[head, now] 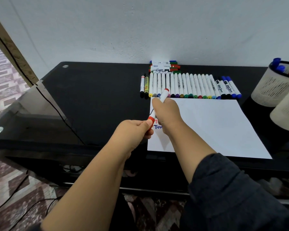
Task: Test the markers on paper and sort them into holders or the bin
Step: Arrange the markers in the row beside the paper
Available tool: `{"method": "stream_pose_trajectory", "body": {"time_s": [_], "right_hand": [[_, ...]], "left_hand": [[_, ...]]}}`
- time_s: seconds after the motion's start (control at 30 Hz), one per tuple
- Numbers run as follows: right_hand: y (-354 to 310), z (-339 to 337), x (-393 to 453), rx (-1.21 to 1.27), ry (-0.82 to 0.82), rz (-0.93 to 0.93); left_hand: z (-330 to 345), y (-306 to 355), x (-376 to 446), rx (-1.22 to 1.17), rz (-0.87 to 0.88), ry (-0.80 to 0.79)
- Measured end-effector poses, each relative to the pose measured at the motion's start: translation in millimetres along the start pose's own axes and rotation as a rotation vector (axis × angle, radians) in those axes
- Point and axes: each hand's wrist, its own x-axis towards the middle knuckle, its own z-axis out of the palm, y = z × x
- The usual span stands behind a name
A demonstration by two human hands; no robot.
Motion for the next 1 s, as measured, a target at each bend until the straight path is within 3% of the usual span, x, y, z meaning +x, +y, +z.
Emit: {"method": "stream_pose_trajectory", "body": {"time_s": [0.27,0.5,0.8,1.0], "right_hand": [[-2,1,0,-0.052,0.032,0.006],[-1,-5,-4,-0.006,-0.015,-0.073],[-1,-5,0,-0.061,0.046,-0.013],[-2,-6,0,-0.072,-0.013,0.002]], "left_hand": [[6,-4,0,0.174,0.131,0.087],[-5,-6,1,-0.149,0.030,-0.141],[10,-4,-2,-0.028,0.067,0.027],[8,-3,-3,0.013,0.074,0.012]]}}
